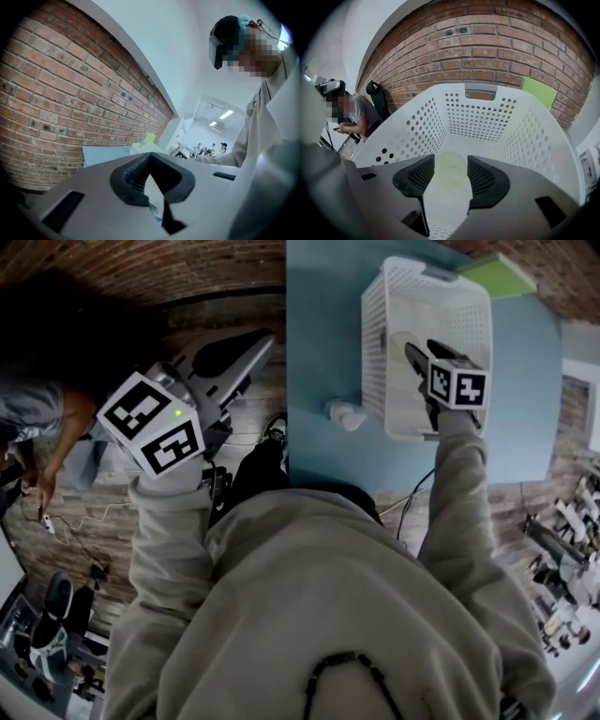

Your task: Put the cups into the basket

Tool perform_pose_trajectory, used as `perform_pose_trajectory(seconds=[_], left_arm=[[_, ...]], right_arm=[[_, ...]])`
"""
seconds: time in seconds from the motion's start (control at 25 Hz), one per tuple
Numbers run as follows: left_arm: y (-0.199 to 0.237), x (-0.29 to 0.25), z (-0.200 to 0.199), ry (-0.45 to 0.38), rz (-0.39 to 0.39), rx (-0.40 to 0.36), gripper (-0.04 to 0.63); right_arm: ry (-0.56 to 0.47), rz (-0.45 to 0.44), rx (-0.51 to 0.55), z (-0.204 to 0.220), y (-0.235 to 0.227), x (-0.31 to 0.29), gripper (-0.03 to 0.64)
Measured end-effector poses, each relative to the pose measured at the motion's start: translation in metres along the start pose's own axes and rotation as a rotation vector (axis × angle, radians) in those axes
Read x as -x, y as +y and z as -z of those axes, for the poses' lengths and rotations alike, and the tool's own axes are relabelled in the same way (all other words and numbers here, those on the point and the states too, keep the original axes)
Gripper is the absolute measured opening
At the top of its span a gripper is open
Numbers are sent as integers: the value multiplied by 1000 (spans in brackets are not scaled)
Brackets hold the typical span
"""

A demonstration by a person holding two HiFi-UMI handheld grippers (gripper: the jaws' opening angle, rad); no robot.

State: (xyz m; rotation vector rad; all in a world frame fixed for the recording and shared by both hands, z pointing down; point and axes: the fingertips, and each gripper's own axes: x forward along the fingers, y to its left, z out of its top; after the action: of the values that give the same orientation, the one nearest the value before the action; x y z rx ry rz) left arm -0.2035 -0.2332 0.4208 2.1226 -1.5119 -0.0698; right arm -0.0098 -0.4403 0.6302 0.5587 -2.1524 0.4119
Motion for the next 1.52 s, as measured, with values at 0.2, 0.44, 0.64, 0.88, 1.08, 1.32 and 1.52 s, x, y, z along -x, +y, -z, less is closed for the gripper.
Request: perform_pose_trajectory(seconds=[0.2,0.44,0.64,0.88,1.08,1.32,1.52], left_arm=[[-21,6,-8,-3,56,-41,-5],[-51,4,-15,7,148,-81,-5],[-71,-1,-16,22,216,-108,-5],[-92,-5,-10,53,288,-132,-5],[-123,-6,-8,74,370,-173,-5],[-161,-11,-13,80,462,-219,-5],[-201,-12,-14,80,537,-250,-5]], right_arm=[[-47,19,-30,2,10,32,224],[-112,60,-63,18,30,78,129],[-215,74,-84,31,42,113,12],[-358,85,-147,24,53,147,11],[-430,84,-187,29,67,186,12],[-531,61,-201,29,98,239,11],[-628,17,-200,17,125,284,11]])
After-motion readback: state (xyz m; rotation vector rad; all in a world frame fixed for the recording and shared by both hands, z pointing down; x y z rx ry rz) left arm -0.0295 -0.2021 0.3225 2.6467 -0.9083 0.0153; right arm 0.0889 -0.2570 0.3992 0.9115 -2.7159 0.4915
